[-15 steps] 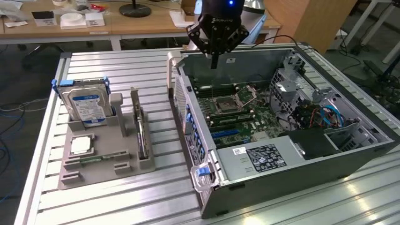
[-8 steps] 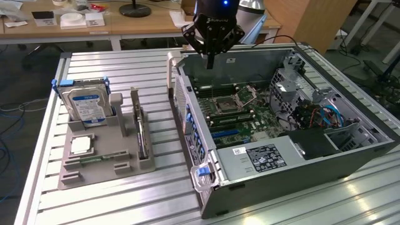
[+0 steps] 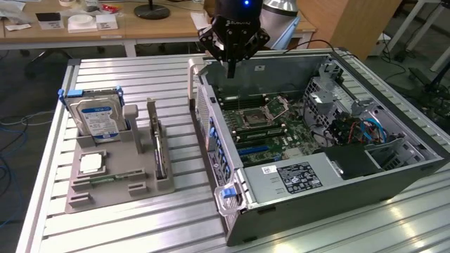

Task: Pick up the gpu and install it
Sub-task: 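Reach for the gpu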

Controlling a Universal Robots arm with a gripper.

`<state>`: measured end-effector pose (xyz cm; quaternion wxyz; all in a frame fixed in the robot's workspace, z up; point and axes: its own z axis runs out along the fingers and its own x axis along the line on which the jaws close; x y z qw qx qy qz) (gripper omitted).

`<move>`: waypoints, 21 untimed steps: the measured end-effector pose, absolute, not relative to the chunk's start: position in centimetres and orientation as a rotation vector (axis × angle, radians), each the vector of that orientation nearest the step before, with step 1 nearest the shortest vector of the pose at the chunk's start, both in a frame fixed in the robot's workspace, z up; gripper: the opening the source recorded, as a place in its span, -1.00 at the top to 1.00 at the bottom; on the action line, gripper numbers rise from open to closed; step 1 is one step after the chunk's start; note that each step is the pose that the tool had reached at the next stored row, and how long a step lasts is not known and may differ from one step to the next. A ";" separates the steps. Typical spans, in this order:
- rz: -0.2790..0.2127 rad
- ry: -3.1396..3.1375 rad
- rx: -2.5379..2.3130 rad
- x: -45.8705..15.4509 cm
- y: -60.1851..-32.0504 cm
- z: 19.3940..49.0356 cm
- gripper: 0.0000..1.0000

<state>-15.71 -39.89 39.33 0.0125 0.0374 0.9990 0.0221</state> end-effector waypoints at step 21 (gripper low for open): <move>0.069 3.114 0.117 -18.2 -39.9 39.3 0.80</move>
